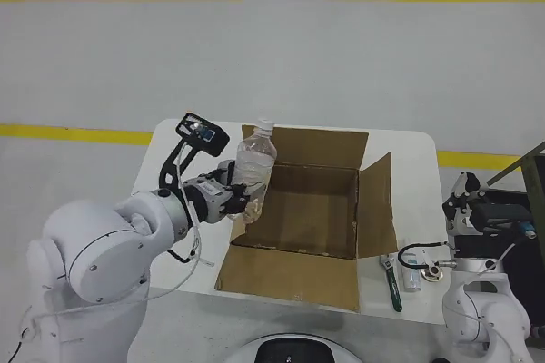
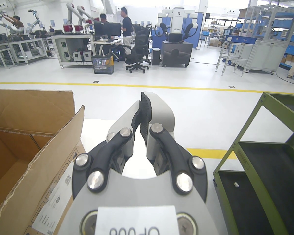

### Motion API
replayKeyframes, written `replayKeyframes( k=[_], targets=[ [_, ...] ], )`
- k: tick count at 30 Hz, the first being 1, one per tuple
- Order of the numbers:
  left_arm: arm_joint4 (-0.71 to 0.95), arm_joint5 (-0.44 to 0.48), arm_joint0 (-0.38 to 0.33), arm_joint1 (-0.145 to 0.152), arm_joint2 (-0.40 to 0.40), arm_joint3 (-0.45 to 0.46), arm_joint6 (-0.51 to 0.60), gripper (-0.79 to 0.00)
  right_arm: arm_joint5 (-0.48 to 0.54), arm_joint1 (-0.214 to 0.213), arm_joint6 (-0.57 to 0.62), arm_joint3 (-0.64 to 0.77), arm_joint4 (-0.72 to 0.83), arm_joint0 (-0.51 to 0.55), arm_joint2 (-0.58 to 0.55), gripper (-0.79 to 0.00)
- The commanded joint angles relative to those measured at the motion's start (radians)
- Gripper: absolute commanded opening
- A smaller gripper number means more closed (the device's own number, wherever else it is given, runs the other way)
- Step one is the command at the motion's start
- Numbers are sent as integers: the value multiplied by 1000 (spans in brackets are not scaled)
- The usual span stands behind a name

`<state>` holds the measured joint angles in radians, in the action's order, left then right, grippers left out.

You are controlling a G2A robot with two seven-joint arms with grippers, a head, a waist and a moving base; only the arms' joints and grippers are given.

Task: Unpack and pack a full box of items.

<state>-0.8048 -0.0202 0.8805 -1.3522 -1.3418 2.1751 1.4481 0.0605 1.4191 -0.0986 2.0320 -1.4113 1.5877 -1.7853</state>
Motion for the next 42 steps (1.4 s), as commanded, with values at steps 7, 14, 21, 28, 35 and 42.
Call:
replayKeyframes(
  k=[7,14,21,28,35,42],
  targets=[
    [112,-70,-86,-9,148,-181,34,-785,0,0,0,0,0,0,0,-785],
    [112,-70,-86,-9,148,-181,34,-785,0,0,0,0,0,0,0,-785],
    [112,-70,-86,-9,148,-181,34,-785,0,0,0,0,0,0,0,-785],
    [117,-56,-99,-14,238,-255,0,-785,0,0,0,0,0,0,0,-785],
    [69,-142,-194,-30,351,-415,-6,-785,0,0,0,0,0,0,0,-785],
    [41,-293,-267,-42,391,-573,45,-785,0,0,0,0,0,0,0,-785]
  ],
)
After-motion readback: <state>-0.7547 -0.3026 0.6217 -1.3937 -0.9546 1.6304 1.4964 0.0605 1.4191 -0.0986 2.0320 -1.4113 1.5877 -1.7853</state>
